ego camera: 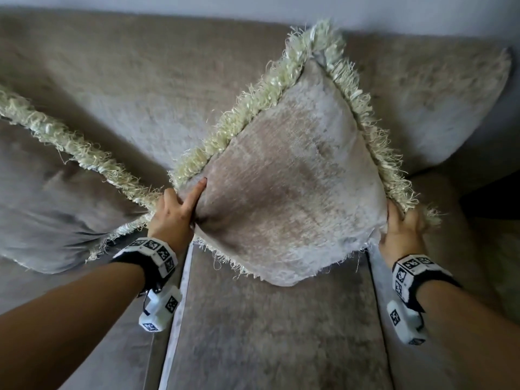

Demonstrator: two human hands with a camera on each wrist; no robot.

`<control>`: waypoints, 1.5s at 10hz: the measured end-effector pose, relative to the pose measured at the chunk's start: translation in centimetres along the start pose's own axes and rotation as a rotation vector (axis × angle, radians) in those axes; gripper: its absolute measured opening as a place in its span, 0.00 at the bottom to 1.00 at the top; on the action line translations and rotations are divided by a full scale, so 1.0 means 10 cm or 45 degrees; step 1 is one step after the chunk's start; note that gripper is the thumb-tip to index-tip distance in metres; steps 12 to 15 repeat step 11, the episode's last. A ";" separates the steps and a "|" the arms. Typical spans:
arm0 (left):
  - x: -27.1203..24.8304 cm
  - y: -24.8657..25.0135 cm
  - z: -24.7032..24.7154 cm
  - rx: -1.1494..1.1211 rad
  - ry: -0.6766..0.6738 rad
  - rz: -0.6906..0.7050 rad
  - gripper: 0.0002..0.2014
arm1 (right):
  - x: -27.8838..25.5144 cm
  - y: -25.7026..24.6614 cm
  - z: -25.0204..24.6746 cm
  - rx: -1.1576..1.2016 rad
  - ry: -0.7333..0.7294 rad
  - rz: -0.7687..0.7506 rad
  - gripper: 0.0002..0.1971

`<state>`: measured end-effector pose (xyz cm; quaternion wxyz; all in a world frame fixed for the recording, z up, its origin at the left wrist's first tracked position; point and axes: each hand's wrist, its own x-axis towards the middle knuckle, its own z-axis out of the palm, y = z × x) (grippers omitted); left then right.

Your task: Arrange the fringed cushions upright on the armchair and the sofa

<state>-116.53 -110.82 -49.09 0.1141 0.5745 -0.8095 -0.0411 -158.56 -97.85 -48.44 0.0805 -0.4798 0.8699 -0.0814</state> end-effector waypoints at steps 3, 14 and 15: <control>0.22 -0.14 0.32 0.065 0.026 0.055 0.53 | 0.21 0.02 0.28 -0.005 -0.040 0.047 0.36; -0.08 0.08 -0.87 -0.040 -0.486 -0.112 0.15 | -0.61 -0.37 -0.89 -0.061 -0.221 -0.022 0.13; -0.08 0.08 -0.87 -0.040 -0.486 -0.112 0.15 | -0.61 -0.37 -0.89 -0.061 -0.221 -0.022 0.13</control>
